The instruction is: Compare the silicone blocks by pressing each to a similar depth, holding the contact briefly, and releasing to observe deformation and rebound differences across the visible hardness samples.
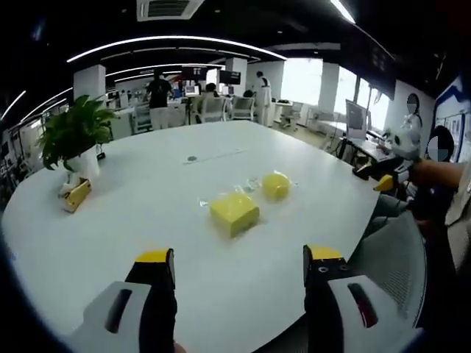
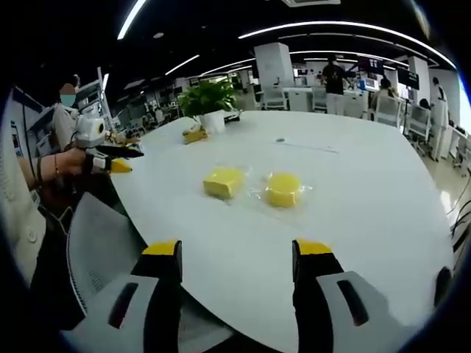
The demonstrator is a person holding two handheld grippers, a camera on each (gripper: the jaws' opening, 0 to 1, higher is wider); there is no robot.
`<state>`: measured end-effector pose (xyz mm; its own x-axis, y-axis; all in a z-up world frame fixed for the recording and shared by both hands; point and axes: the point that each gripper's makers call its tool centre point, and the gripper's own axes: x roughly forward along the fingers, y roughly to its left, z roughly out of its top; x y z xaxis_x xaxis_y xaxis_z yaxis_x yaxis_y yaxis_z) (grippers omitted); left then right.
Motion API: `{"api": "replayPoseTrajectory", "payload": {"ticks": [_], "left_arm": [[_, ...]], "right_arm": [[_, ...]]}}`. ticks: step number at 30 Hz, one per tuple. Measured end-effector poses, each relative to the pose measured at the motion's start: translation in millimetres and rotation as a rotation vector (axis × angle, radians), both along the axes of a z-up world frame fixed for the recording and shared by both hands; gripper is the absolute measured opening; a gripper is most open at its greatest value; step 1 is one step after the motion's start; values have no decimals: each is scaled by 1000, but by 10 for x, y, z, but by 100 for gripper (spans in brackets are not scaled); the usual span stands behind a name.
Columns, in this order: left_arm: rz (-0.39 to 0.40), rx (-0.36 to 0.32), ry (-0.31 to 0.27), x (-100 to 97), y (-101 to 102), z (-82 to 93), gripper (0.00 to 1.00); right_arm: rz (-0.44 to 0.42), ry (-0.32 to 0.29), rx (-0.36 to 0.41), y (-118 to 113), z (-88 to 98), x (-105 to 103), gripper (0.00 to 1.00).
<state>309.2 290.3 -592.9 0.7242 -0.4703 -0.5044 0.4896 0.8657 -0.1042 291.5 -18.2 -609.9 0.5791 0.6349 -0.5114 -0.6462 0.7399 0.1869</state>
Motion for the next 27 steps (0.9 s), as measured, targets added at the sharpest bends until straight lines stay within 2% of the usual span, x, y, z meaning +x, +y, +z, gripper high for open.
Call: {"api": "replayPoseTrajectory", "payload": {"ticks": [5,14,27], "left_arm": [[-5,-39,12,219,-26,-2,70],[-42,-61,25,644,-98,-64,69],[-50,-161,92,1275,-242,-442,67]], "right_arm": [[-1,15,-5,5,-26,46,56],[-3,48,-28,-36,-99,81,56],[-30,90,-49,-142,-233,134,55]]}}
